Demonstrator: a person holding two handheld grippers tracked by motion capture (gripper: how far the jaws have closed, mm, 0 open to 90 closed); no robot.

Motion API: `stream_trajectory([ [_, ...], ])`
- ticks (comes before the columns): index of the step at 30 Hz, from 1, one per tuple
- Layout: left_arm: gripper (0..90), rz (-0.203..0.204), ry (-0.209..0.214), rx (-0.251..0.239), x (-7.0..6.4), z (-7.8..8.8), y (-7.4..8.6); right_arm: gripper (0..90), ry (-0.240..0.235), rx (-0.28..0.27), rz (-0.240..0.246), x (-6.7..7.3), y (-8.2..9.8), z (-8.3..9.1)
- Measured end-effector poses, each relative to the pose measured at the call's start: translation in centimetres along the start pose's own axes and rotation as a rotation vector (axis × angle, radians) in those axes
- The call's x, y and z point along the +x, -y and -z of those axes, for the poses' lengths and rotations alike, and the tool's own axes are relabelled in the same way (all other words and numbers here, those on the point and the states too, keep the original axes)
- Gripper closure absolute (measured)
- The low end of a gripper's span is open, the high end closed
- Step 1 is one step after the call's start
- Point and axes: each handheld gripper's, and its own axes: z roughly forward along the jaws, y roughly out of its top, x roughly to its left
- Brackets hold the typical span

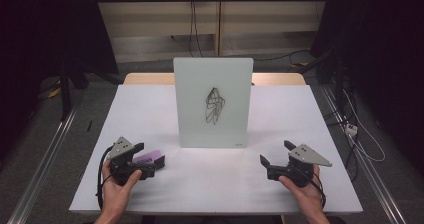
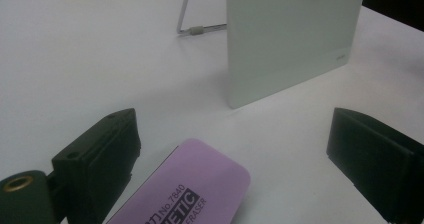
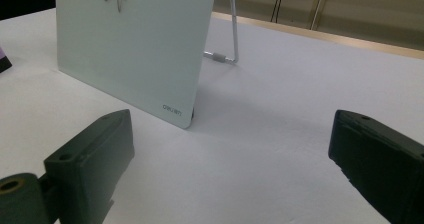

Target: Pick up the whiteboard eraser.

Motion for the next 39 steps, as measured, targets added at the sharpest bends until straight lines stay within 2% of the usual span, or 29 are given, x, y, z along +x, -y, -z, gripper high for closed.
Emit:
stream_trajectory([
  [4, 5.7, -0.012, -0.005, 0.018, -0.2, -0.1, -0.2, 4.5, -0.005, 0.011, -0.004, 0.0, 0.0, -0.2],
  [6, 4.7, -0.035, -0.008, 0.060, -0.5, -0.5, -0.3, 4.5, -0.006, 0.018, -0.001, 0.1, 0.0, -0.3],
  [8, 4.9, -0.064, 0.008, 0.098, -0.8, -0.8, -0.4, 4.5, -0.008, 0.019, 0.000, 0.1, 0.0, -0.3],
  [10, 5.6, -0.073, 0.022, 0.097, -0.9, -0.9, -0.6, 4.7, -0.007, 0.020, 0.000, 0.0, 0.0, -0.3],
  [14, 5.7, -0.103, -0.011, 0.086, -0.9, -0.6, -1.0, 4.7, -0.012, 0.021, -0.006, -0.1, 0.1, -0.2],
  [16, 6.2, -0.096, -0.015, 0.083, -0.6, -0.4, -1.0, 4.9, -0.013, 0.022, -0.008, -0.1, 0.0, -0.2],
  [19, 6.6, -0.081, 0.004, 0.090, 0.0, -0.1, -1.3, 4.7, -0.024, 0.025, -0.012, 0.0, 0.1, -0.3],
  [21, 7.4, -0.104, 0.008, 0.103, 0.3, 0.0, -1.6, 4.8, -0.027, 0.029, -0.006, 0.1, 0.0, -0.4],
  [23, 7.4, -0.086, 0.038, 0.101, 0.5, 0.2, -1.8, 4.9, -0.033, 0.035, -0.005, 0.2, 0.1, -0.5],
  [26, 6.9, -0.071, 0.067, 0.071, 0.5, 0.3, -1.9, 4.8, -0.036, 0.041, -0.002, 0.2, 0.1, -0.6],
  [27, 6.9, -0.065, 0.087, 0.073, 0.5, 0.3, -2.0, 4.9, -0.036, 0.038, -0.003, 0.2, 0.1, -0.5],
  [30, 6.9, -0.057, 0.104, 0.074, 0.5, 0.3, -2.2, 4.9, -0.033, 0.038, -0.008, 0.1, 0.0, -0.5],
  [33, 7.2, -0.051, 0.144, 0.071, 0.8, 0.8, -2.8, 4.7, -0.030, 0.040, -0.009, 0.0, 0.0, -0.5],
  [34, 7.1, -0.051, 0.144, 0.071, 0.8, 0.8, -2.8, 4.7, -0.032, 0.039, -0.010, 0.0, 0.1, -0.5],
  [36, 7.1, -0.088, 0.148, 0.081, 1.0, 1.6, -3.7, 4.7, -0.033, 0.041, -0.012, 0.0, 0.1, -0.5],
  [37, 7.0, -0.097, 0.163, 0.087, 1.1, 1.8, -3.8, 4.7, -0.034, 0.041, -0.014, 0.0, 0.1, -0.5],
  [39, 6.6, -0.095, 0.166, 0.095, 1.3, 1.9, -3.9, 4.7, -0.033, 0.042, -0.013, 0.0, 0.1, -0.6],
])
